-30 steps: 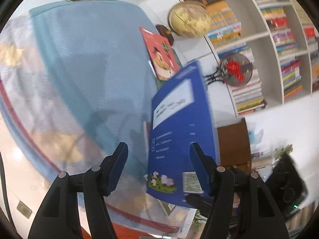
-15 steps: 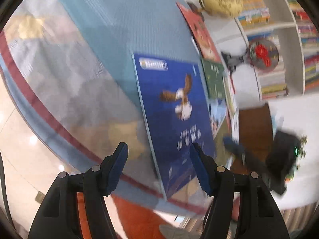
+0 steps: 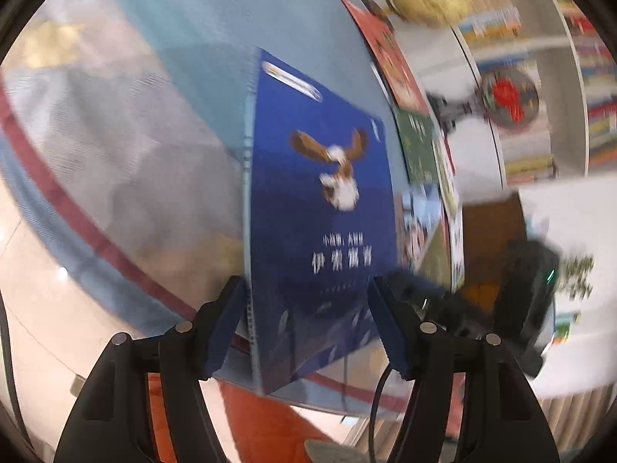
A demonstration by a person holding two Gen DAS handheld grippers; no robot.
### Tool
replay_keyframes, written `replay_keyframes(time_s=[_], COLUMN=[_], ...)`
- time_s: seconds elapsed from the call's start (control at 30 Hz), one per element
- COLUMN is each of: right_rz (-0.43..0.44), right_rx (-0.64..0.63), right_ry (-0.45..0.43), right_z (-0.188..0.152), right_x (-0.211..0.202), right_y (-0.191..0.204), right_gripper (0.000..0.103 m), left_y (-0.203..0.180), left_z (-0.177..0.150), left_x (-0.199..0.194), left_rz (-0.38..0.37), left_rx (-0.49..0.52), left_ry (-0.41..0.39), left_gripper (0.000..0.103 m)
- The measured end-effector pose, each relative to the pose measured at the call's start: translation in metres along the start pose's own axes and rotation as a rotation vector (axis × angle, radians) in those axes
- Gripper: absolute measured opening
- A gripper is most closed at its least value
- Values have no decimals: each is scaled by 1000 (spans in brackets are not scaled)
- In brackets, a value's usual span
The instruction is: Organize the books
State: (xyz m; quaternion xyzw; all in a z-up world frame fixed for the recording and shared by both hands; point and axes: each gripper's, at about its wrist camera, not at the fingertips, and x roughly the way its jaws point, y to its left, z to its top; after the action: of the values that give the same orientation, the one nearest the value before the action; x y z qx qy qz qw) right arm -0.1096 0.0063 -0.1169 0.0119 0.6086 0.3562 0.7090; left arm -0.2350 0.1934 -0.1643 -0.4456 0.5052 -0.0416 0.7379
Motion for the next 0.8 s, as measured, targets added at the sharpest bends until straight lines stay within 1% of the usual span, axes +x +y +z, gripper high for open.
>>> replay_keyframes(time_s=[0.07, 0.13, 0.23, 0.3, 0.37, 0.4, 0.43, 0.47, 0.53, 0.6, 0.63, 0.67, 0.73, 0.8], right_rz=[-10, -22, -5, 8, 2, -2, -5, -1, 30, 70, 82, 85, 80, 69], right_rx=[-8, -28, -13, -9, -31, -37, -38, -31, -4, 23, 31, 35, 29, 22], right_ry=[-7, -12, 3, 1, -19, -21, -26, -29, -35, -38, -36, -35, -35, -35], right_z=[-5, -10, -18, -28, -34, -34, -35, -37, -35, -36, -36, -36, -36, -38], right_x=[3, 0, 0, 1, 0, 1, 1, -1, -1, -3, -3, -3, -4, -5], right_y=[5, 7, 5, 5, 9, 10, 10, 7, 3, -4, -6, -8, -8, -7], right_gripper=[57, 57, 57, 57, 57, 57, 57, 57, 57, 57, 57, 57, 57, 57], left_y=[7, 6, 1, 2, -5, -10, -13, -14, -22, -28, -31, -32, -29, -19], left_z=[0, -7, -20, -29, -36, -37, -38, -37, -36, -33, -31, -30, -28, -26], left_x=[-3, -3, 1, 6, 7, 7, 6, 2, -13, -22, -23, -22, -13, 1], left_rz=[-4, 11, 36, 31, 68, 96, 101, 77, -20, -69, -71, -53, 10, 41], left_rx=[-3, 17, 42, 35, 73, 94, 106, 106, 105, 112, 118, 123, 123, 86], left_ry=[8, 20, 35, 54, 37, 34, 30, 18, -17, -35, -43, -51, -53, -30], left_gripper=[62, 62, 62, 62, 60, 55, 50, 48, 35, 33, 27, 24, 13, 10])
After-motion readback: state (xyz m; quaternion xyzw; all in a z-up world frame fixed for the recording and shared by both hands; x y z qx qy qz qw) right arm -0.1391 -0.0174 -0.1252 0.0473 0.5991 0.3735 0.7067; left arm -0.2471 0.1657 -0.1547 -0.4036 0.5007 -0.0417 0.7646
